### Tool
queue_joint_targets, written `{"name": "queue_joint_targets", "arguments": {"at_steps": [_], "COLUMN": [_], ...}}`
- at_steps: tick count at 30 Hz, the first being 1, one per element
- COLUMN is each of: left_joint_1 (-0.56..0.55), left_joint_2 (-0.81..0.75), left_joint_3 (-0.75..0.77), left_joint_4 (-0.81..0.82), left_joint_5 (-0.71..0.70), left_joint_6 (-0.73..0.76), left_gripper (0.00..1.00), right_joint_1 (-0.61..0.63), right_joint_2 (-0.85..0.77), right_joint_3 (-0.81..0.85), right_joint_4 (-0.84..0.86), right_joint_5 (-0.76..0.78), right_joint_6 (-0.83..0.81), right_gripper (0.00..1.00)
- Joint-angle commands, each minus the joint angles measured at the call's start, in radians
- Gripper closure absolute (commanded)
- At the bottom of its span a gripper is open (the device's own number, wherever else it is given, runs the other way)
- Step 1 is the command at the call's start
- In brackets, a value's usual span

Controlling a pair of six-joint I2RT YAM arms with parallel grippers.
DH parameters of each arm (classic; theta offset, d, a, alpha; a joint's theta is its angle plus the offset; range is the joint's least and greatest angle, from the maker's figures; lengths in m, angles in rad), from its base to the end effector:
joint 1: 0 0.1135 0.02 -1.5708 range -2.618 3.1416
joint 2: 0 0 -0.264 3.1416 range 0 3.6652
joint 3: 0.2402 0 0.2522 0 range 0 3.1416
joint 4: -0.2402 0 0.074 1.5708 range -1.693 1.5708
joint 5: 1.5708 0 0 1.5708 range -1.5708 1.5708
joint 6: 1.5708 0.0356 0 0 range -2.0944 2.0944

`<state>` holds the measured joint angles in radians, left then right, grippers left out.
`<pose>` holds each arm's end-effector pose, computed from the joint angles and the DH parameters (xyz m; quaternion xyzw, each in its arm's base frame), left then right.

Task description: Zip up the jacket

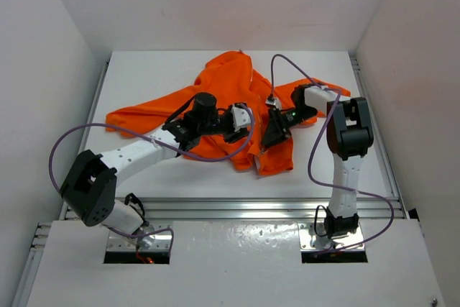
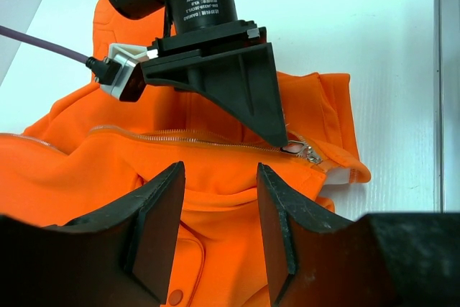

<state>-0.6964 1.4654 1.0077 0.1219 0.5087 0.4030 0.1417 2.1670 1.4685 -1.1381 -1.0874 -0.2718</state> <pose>0.2480 -0.2299 0.2870 0.5365 0.5967 -0.2849 0.5244 0.3625 0.0835 0.1330 0.1070 -0.8443 -0.5190 0.0798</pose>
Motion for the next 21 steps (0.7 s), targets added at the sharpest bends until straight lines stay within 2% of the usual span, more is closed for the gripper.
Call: {"name": "queue_joint_targets", "arguments": {"at_steps": [1, 9, 15, 18, 21], "left_joint_1": [-0.011, -0.011, -0.011, -0.011, -0.011], "left_joint_2": [-0.037, -0.037, -0.028, -0.028, -0.028], "left_joint_3": [-0.003, -0.003, -0.003, -0.003, -0.003], "left_joint_4": [0.030, 0.021, 0.021, 0.021, 0.021], "left_joint_5": [0.016, 0.016, 0.025, 0.025, 0.025], "left_joint_6": [0.000, 0.010, 0.010, 0.010, 0.010], "left_gripper": [0.50, 0.50, 0.50, 0.50, 0.50], "right_joint_1": [0.010, 0.025, 0.025, 0.027, 0.027], "right_joint_2": [0.004, 0.005, 0.004, 0.010, 0.011], "right_joint_3": [0.039, 0.029, -0.005, 0.003, -0.002], "right_joint_4": [-0.014, -0.040, -0.029, -0.026, -0.020], "right_joint_5": [-0.055, -0.104, -0.108, -0.094, -0.085], "right_joint_6": [-0.038, -0.069, -0.070, -0.066, -0.057], "right_gripper": [0.51, 0.59, 0.59, 0.52, 0.51]}}
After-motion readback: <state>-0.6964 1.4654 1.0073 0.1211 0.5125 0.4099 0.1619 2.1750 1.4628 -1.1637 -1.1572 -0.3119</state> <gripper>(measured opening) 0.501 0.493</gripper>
